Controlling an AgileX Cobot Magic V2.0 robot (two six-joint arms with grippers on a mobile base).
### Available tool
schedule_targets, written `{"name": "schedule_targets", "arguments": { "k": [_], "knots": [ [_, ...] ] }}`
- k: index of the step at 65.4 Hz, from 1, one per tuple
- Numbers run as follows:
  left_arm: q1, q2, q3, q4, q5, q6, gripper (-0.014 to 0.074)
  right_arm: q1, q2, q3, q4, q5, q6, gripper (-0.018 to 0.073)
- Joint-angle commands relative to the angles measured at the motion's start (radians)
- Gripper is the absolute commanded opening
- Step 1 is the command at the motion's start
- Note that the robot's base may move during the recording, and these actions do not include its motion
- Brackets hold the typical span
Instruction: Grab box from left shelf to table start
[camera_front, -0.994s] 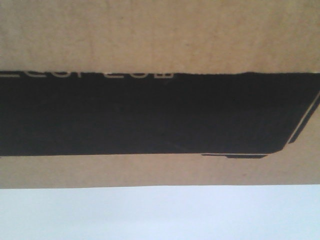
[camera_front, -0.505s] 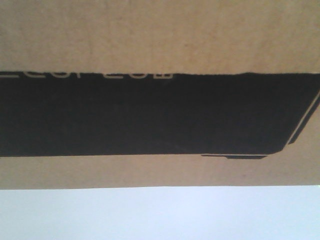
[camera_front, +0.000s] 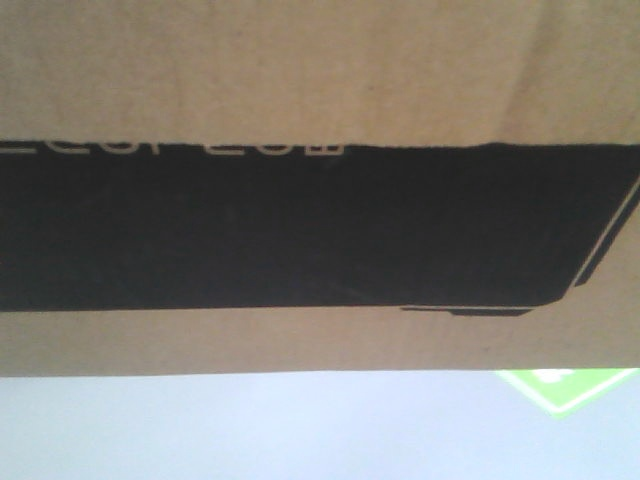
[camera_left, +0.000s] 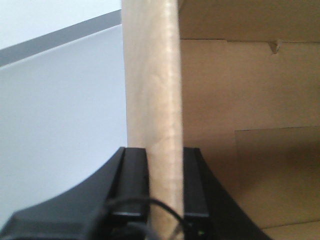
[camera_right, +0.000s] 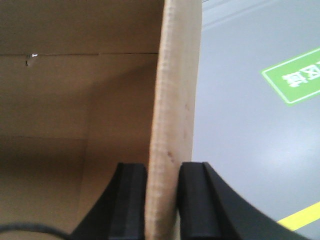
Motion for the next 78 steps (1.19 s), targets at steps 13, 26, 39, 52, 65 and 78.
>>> {"name": "schedule_targets", "arguments": {
  "k": [13, 26, 39, 52, 65, 78],
  "knots": [
    [-0.01, -0.016, -0.044, -0.001, -0.036, 0.014, -0.0097, -0.004, -0.004, -0.031, -0.117, -0.06, -0.01, 0.0058],
    [-0.01, -0.016, -0.044, 0.006, -0.036, 0.014, -0.0097, -0.004, -0.002, -0.031, -0.117, -0.063, -0.01, 0.0058],
    [-0.01, -0.016, -0.044, 0.006, -0.036, 0.014, -0.0097, -0.004, -0.002, -0.031, -0.117, -0.063, -0.01, 0.0058],
    [-0.01, -0.016, -0.044, 0.002, -0.036, 0.014, -0.0097, -0.004, -0.002, -0.031, -0.117, -0.063, -0.01, 0.0058],
    [-0.01, -0.016, -0.044, 0.003, -0.036, 0.014, -0.0097, -0.004, -0.002, -0.031, -0.117, -0.063, -0.01, 0.0058],
    [-0.01, -0.016, -0.044, 0.003, -0.036, 0.014, -0.0097, -0.004, -0.002, -0.031, -0.117, -0.063, -0.01, 0.0058]
  ]
}}
